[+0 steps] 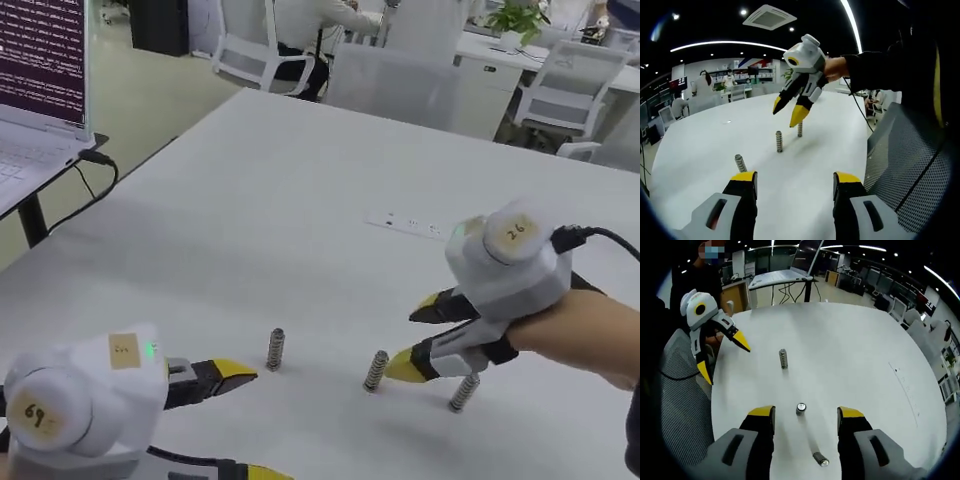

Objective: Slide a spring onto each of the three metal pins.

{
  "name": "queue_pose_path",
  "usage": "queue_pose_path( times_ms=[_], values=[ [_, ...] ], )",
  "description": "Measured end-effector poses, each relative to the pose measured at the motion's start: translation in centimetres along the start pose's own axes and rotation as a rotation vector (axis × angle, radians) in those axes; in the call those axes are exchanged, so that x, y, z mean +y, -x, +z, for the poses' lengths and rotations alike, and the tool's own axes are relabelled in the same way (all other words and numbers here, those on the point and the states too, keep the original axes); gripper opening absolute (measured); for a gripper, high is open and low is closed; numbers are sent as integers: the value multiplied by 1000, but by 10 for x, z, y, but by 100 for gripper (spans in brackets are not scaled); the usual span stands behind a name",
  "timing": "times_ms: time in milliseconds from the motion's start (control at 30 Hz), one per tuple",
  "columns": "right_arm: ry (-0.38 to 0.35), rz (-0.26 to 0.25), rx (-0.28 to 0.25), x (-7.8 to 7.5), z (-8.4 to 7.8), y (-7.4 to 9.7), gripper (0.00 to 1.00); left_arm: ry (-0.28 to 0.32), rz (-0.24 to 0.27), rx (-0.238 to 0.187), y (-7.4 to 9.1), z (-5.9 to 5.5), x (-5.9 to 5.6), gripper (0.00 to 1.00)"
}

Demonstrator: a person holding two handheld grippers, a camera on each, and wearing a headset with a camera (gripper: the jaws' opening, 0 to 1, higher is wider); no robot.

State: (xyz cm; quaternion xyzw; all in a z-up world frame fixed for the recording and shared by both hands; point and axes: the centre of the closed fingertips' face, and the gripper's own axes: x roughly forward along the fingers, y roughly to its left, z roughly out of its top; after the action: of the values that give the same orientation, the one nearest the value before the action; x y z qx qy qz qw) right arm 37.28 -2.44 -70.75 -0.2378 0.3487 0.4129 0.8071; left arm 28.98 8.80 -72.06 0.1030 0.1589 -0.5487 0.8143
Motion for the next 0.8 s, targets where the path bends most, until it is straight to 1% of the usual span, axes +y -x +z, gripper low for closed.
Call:
queue_pose_path(
  times_ms=[33, 100, 133, 300, 333, 400, 433, 500, 567, 600, 700, 800],
  values=[
    [-6, -17, -22, -2, 2, 3, 50, 2, 0, -2, 0, 0, 0, 57],
    [-23, -39, -88, -3, 9, 9, 54, 7, 0, -5, 0, 1, 1, 57],
    [-27, -61, -128, -4, 13, 14, 56, 9, 0, -7, 0, 1, 1, 57],
    [-32, -113, -267, -4, 25, 32, 60, 17, 2, -22, 0, 5, 4, 57],
    [-39, -123, -285, -4, 26, 35, 61, 18, 2, -24, 0, 6, 4, 58],
    [-45, -126, -308, -2, 24, 41, 64, 20, 2, -30, 0, 9, 5, 58],
    [-51, -139, -333, -3, 25, 45, 66, 20, 3, -32, 0, 10, 6, 58],
    [-54, -150, -361, -3, 24, 51, 69, 21, 4, -35, 0, 12, 7, 58],
    [-60, -162, -369, -3, 20, 56, 71, 25, 6, -41, 0, 14, 8, 58],
    [-62, -171, -386, -3, 19, 59, 73, 29, 7, -47, 0, 16, 8, 59],
    [-79, -172, -404, 1, 13, 63, 75, 40, 13, -62, 1, 20, 10, 59],
    [-98, -184, -409, 4, -1, 64, 78, 51, 21, -69, 2, 21, 12, 60]
  ],
)
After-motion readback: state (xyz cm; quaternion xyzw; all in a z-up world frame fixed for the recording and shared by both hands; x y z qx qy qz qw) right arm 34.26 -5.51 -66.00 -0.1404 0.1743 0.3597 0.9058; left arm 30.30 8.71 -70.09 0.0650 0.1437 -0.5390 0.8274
